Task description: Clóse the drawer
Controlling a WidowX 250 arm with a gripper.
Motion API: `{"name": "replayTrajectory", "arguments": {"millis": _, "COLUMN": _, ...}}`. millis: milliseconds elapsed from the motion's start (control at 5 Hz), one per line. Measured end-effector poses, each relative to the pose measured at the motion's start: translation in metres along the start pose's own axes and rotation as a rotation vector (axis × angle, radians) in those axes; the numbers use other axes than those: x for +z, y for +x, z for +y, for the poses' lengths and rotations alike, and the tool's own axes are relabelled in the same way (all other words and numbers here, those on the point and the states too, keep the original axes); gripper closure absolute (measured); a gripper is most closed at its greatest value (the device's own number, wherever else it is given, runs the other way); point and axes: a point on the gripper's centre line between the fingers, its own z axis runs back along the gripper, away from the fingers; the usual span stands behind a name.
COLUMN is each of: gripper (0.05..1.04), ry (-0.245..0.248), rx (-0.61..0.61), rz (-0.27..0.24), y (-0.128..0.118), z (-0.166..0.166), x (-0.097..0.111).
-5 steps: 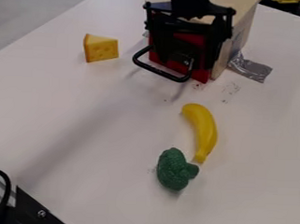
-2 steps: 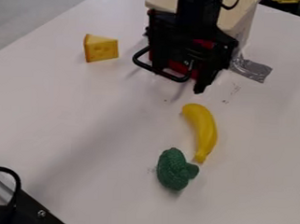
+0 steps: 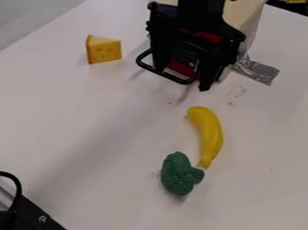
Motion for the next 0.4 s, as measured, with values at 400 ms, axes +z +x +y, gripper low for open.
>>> {"name": "replayTrajectory", "arguments": {"millis": 400, "gripper": 0.085, "ry": -0.043, "rx": 0.013, "rz": -0.018, "y": -0.0091, "z": 0.0016, "x": 0.0183}}
